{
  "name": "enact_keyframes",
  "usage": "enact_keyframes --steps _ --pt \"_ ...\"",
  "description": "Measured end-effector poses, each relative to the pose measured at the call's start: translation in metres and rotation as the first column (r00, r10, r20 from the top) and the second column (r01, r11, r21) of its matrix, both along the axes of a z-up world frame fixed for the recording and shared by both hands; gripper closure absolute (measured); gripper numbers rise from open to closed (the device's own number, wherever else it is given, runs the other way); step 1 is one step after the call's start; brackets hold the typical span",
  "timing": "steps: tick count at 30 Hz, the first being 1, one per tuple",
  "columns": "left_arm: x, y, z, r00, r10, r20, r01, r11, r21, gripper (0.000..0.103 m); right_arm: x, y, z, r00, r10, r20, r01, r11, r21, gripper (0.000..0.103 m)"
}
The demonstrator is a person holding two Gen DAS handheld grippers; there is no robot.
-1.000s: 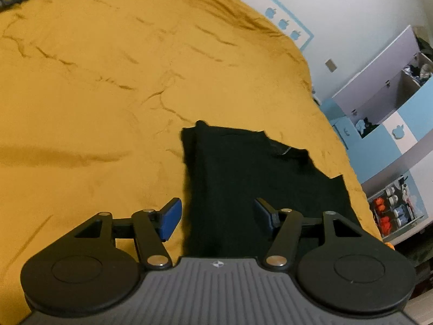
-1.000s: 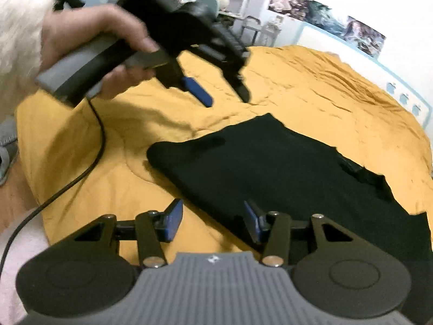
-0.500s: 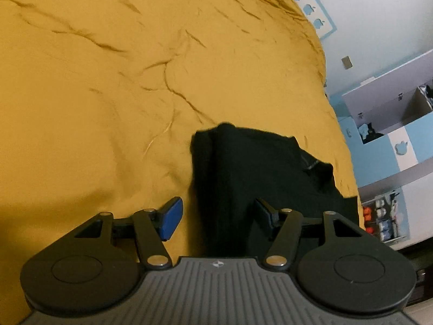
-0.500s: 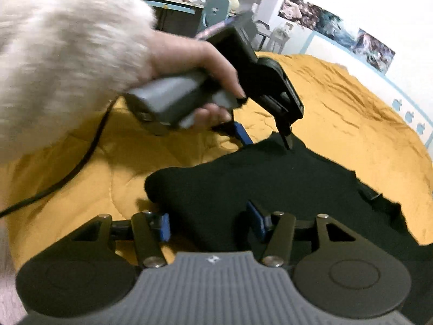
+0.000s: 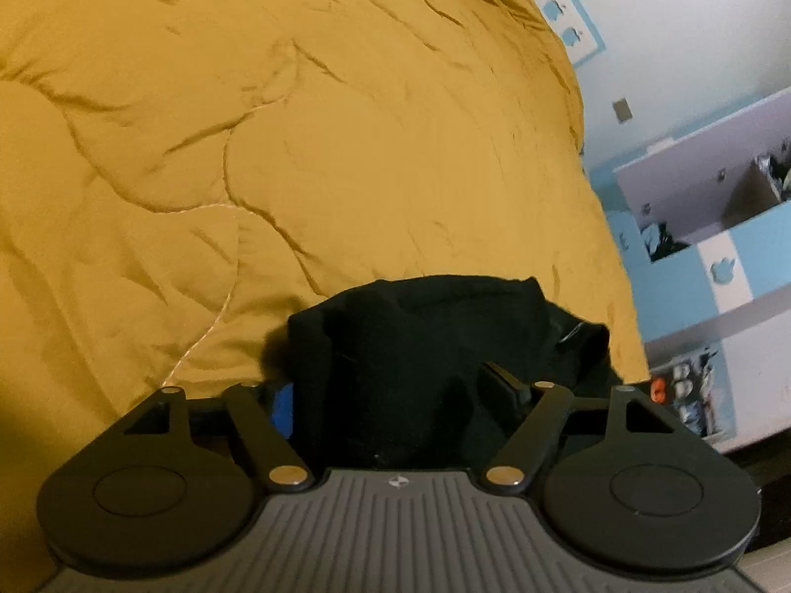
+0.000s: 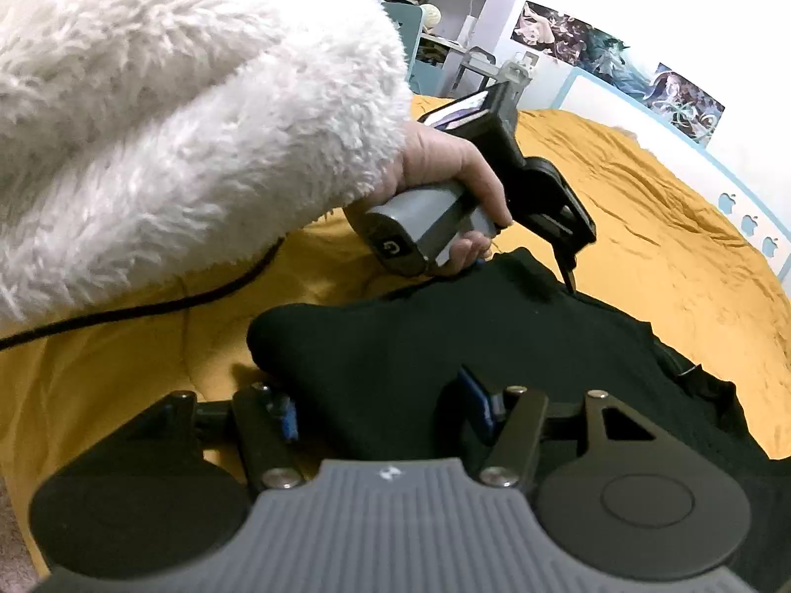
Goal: Fold small clothes
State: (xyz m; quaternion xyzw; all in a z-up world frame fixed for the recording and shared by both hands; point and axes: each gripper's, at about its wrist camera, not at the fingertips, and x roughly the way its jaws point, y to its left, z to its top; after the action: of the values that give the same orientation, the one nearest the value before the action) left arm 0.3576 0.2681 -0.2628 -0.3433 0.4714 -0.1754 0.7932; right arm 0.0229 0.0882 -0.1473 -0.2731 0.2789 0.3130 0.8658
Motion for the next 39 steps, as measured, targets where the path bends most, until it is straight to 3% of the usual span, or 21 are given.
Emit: enact_keyframes --steps 5,8,9,10,12,13,14,16,19,26,31,36,39 --pt "0.003 0.000 0.001 0.999 0.026 -0.030 -0.026 1.000 -0.007 0.015 0.006 0.000 0.001 1.000 -0.009 -0.014 0.009 1.000 0.006 0.048" --pt "0.004 0.000 0.001 0.999 0.026 -0.035 -0.026 1.000 -0.007 0.018 0.008 0.002 0.000 1.000 -0.008 -0.030 0.008 1.000 0.017 0.053" --pt "0.004 0.000 0.002 0.999 0.030 -0.030 -0.031 0.999 -0.020 0.018 0.008 0.003 -0.001 0.999 -0.006 -0.040 0.007 1.000 0.023 0.060" --pt "0.004 -0.001 0.002 0.998 0.047 -0.032 -0.048 0.998 -0.031 0.023 0.008 0.003 -0.001 0.999 -0.003 -0.054 0.005 1.000 0.026 0.070" --pt "0.003 0.003 0.001 0.997 0.073 -0.039 -0.076 0.995 -0.065 0.035 0.008 0.005 -0.001 0.998 -0.002 -0.070 0.004 1.000 0.031 0.075" --pt "0.003 0.005 0.000 0.996 0.077 -0.039 -0.080 0.993 -0.085 0.051 0.009 0.004 -0.001 0.997 -0.006 -0.073 0.009 0.999 0.040 0.078" --pt "0.002 0.006 -0.001 0.996 0.079 -0.041 -0.083 0.992 -0.095 0.075 0.009 0.002 -0.001 0.997 -0.016 -0.082 0.021 0.998 0.053 0.085" --pt "0.000 0.006 -0.003 0.996 0.080 -0.044 -0.084 0.990 -0.111 0.083 0.013 -0.003 0.002 0.993 -0.035 -0.110 0.045 0.995 0.089 0.094" --pt "-0.003 0.003 0.006 0.995 0.095 -0.033 -0.098 0.990 -0.102 0.086 0.019 -0.015 0.012 0.985 -0.058 -0.160 0.083 0.985 0.152 0.101" --pt "0.002 -0.021 0.051 0.995 0.099 -0.019 -0.100 0.995 -0.017 0.087 0.027 -0.061 0.044 0.972 -0.121 -0.201 0.177 0.941 0.288 0.103" --pt "0.009 -0.061 0.091 0.999 0.039 0.025 -0.039 0.999 0.033 0.087 0.031 -0.107 0.068 0.959 -0.174 -0.224 0.249 0.894 0.373 0.103" --pt "0.015 -0.110 0.121 0.997 0.063 0.044 -0.067 0.993 0.098 0.088 0.024 -0.159 0.086 0.948 -0.258 -0.186 0.314 0.849 0.426 0.103" --pt "0.022 -0.143 0.133 0.997 0.056 0.051 -0.061 0.991 0.118 0.088 0.022 -0.192 0.092 0.931 -0.309 -0.196 0.366 0.800 0.476 0.103"
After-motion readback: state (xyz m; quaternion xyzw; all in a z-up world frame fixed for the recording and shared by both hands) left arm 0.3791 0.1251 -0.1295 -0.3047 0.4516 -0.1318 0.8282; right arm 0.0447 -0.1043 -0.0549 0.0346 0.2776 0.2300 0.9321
